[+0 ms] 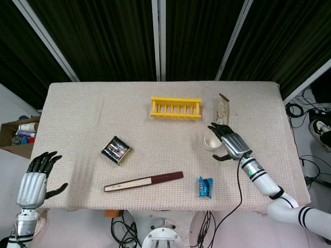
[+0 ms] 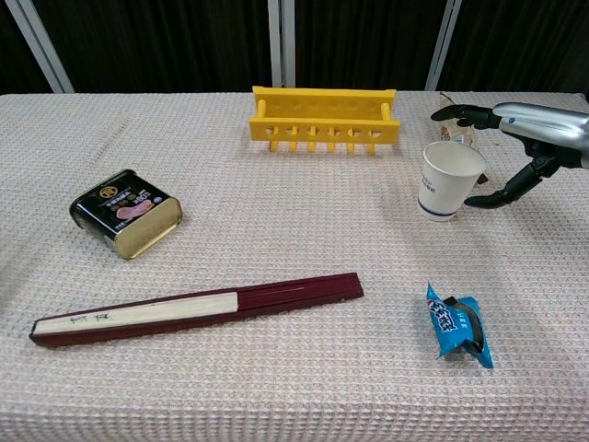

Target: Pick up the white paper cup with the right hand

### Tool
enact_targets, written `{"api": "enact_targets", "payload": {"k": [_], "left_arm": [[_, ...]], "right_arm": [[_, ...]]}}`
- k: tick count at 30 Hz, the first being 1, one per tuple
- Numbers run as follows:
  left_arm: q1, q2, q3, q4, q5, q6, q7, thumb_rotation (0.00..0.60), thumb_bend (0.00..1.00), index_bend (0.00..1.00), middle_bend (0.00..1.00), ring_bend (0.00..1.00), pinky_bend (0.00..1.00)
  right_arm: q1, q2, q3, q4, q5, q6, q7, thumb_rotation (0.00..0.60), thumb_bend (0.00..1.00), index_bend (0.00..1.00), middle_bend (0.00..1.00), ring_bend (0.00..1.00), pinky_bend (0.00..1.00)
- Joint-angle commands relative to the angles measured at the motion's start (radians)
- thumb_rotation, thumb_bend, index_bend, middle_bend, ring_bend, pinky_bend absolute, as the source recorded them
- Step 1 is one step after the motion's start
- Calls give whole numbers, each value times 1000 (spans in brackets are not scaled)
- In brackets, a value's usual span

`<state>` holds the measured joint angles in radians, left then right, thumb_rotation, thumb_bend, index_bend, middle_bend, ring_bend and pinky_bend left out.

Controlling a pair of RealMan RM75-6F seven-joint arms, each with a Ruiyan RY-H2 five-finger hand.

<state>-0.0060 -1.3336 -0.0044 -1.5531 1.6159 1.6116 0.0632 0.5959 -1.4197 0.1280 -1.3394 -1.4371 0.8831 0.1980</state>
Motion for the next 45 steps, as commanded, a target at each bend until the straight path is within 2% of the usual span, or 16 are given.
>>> {"api": "enact_targets", "payload": {"k": [1,9,15,18,21,24,28,32,35,41,45], "left_arm": [[-1,-3,0,5,-3,-3,-5,600,80,202,141,106,165],[1,3,3,8,-5,-2,-4,600,80,202,141,106,165],[6,11,6,3,-11,-2,-1,600,81,203,141,106,165],[8,12,7,-1,-13,0,0,600,81,202,141,106,165],[11,14,6,-1,-15,4,-1,600,81,202,141,106,165],[14,18,6,-1,-15,8,-5,600,81,203,141,106,165],[18,23,3,1,-18,17,-10,600,80,203,141,106,165],[16,22,3,5,-13,16,-14,600,81,203,141,106,165],[14,17,4,6,-9,15,-15,600,80,203,141,106,165],[16,10,6,14,-13,13,-22,600,80,204,141,106,165],[17,9,6,21,-15,11,-29,600,80,203,141,106,165]], "right_arm": [[4,-3,-2,5,4,0,2,600,167,0,0,0,0],[33,-11,5,35,25,-23,-3,600,166,0,42,0,0],[73,-31,13,73,59,-67,-83,600,191,20,111,2,2],[90,-56,15,94,69,-78,-111,600,224,113,174,55,50],[92,-83,18,116,72,-63,-106,600,303,270,302,177,178],[77,-97,20,110,57,-25,-24,600,340,347,356,219,245],[49,-95,13,89,-11,48,228,600,340,369,360,222,265],[44,-137,5,134,-63,104,437,600,321,370,358,221,266],[59,-201,9,193,-68,109,520,600,320,367,350,215,260],[107,-332,22,305,-40,47,666,600,318,304,308,172,152],[126,-406,20,385,-34,27,704,600,306,247,261,112,42]]}}
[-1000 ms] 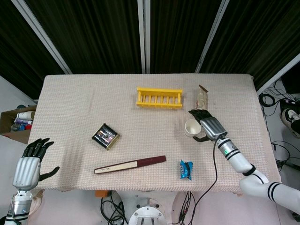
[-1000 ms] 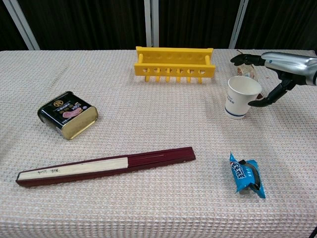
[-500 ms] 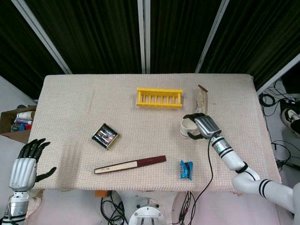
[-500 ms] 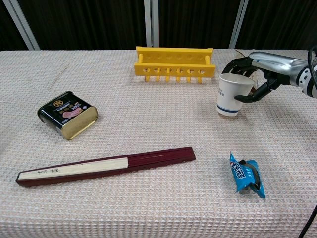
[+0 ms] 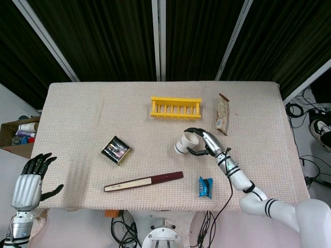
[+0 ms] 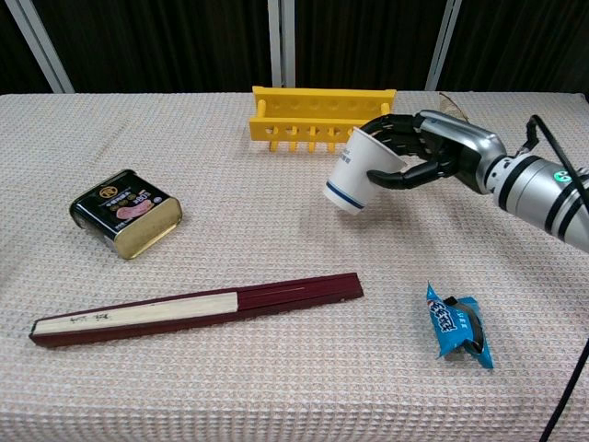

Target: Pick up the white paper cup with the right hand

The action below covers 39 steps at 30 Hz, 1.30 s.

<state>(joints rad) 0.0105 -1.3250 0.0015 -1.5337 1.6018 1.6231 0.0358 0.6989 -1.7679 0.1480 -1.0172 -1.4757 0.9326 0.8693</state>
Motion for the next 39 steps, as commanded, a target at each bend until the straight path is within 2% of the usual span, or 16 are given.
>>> {"api": "enact_targets", "payload": {"k": [1,5,7,9,11,14,17,20,24,26,29,39], "left_arm": [[1,1,1,2,0,0,-2,600,80,203,141,106,165],[6,2,3,6,3,10,-6,600,80,203,141,106,165],[8,2,3,9,2,11,-11,600,80,203,141,106,165],[9,-1,4,14,2,12,-15,600,80,203,141,106,165],[10,-4,5,18,5,13,-18,600,80,203,141,106,165],[11,-6,5,22,7,16,-20,600,80,203,141,106,165],[12,-5,5,22,7,18,-21,600,80,203,141,106,165],[13,-3,4,20,8,21,-19,600,80,203,141,106,165],[19,-3,5,20,7,28,-21,600,80,203,140,106,165],[24,-3,5,23,3,31,-24,600,80,203,138,107,165],[31,-2,7,30,-4,34,-33,600,80,203,137,106,165],[42,-6,4,53,-13,43,-57,600,80,204,137,106,165]], "right_arm": [[27,-64,-12,77,-7,-27,39,600,304,230,250,98,28],[12,-32,-54,83,-47,8,-6,600,296,97,170,18,0],[0,9,-71,54,-60,24,-60,600,285,25,111,0,0],[-10,74,-87,-6,-66,27,-147,600,258,0,53,0,0],[-15,146,-93,-85,-64,25,-262,600,208,0,6,0,0],[-13,249,-91,-217,-49,8,-470,600,168,0,0,0,0],[1,332,-71,-357,-2,-24,-707,600,156,0,22,0,0],[31,371,-46,-463,72,-81,-903,600,155,2,66,0,0],[87,350,-28,-489,173,-145,-1138,600,155,35,85,0,0],[114,317,-27,-466,222,-150,-1275,600,155,41,86,0,0],[140,262,-25,-433,290,-142,-1414,600,156,58,91,0,0],[202,131,-50,-337,383,-121,-1635,600,166,112,120,0,0]]}}
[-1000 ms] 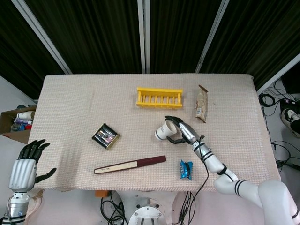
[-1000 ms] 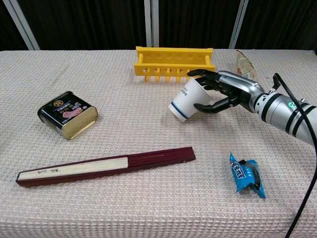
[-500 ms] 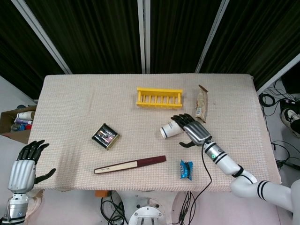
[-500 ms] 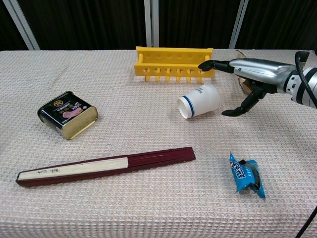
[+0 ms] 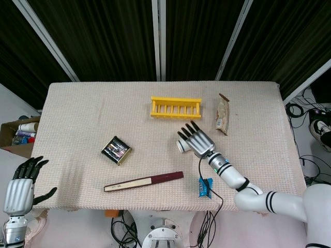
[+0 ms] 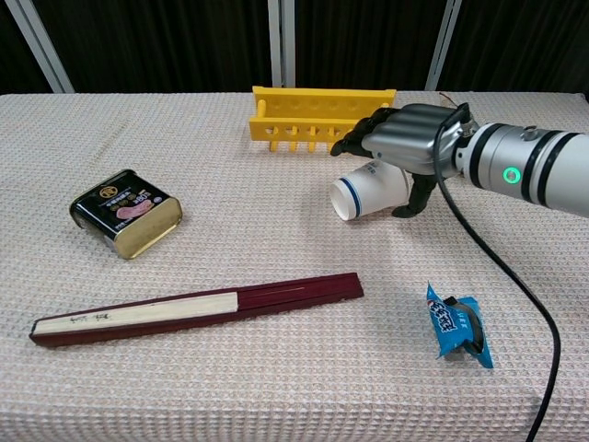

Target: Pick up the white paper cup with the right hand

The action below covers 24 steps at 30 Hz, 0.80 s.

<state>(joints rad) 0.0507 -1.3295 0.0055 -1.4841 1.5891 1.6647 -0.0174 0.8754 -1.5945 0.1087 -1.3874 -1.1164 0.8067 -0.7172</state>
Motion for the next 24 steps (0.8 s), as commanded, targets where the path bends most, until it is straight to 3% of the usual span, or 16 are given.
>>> {"api": "enact_targets", "payload": {"k": [1,5,9,13,16,19,24], "left_arm": [[3,-2,0,6,-2,2,-7,600,80,204,137,106,165],[11,-4,0,21,-9,6,-13,600,81,204,137,106,165],[17,-7,0,34,-6,17,-24,600,80,203,137,107,165],[22,-7,-1,41,-7,21,-36,600,80,204,137,106,165],[23,-7,-2,43,-7,22,-40,600,80,203,137,106,165],[22,-9,-1,44,-5,20,-41,600,81,203,136,106,165],[15,-9,-2,36,3,11,-32,600,81,204,137,106,165]], "right_arm": [[28,-52,-12,41,26,7,-56,600,170,124,126,0,0],[36,-95,-18,92,19,15,-53,600,213,218,185,14,0],[29,-137,-18,155,-16,43,-9,600,325,368,284,98,0],[5,-131,-1,148,-60,69,130,600,340,433,322,136,0],[-32,-99,21,99,-106,89,350,600,336,443,323,137,0],[-78,-63,36,61,-182,108,684,600,324,446,322,137,0],[-124,-70,21,131,-297,135,1179,600,322,449,317,137,0]]}}
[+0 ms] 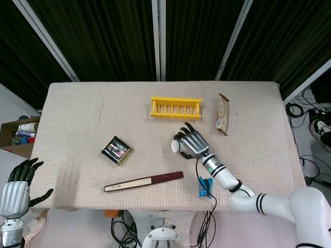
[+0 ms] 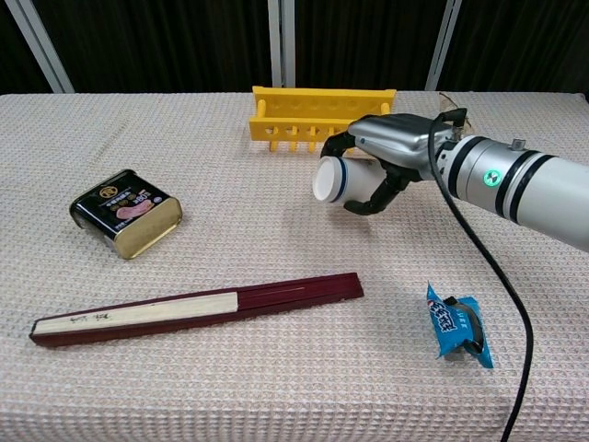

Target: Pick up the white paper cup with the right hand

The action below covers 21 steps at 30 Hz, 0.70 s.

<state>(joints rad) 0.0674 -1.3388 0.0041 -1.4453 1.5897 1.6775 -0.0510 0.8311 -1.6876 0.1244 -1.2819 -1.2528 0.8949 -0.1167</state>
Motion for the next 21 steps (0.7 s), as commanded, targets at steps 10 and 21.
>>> {"api": "enact_targets", "payload": {"k": [10,21], "left_arm": [[-13,4,-1,-27,7,-18,26,600,80,203,136,106,165],[-12,5,1,-35,9,-19,32,600,80,203,137,106,165]], "right_arm": [[-77,-110,-60,317,-293,77,1074,600,321,428,298,134,0],[-86,-125,-139,421,-378,139,1219,600,163,110,131,15,0]]}}
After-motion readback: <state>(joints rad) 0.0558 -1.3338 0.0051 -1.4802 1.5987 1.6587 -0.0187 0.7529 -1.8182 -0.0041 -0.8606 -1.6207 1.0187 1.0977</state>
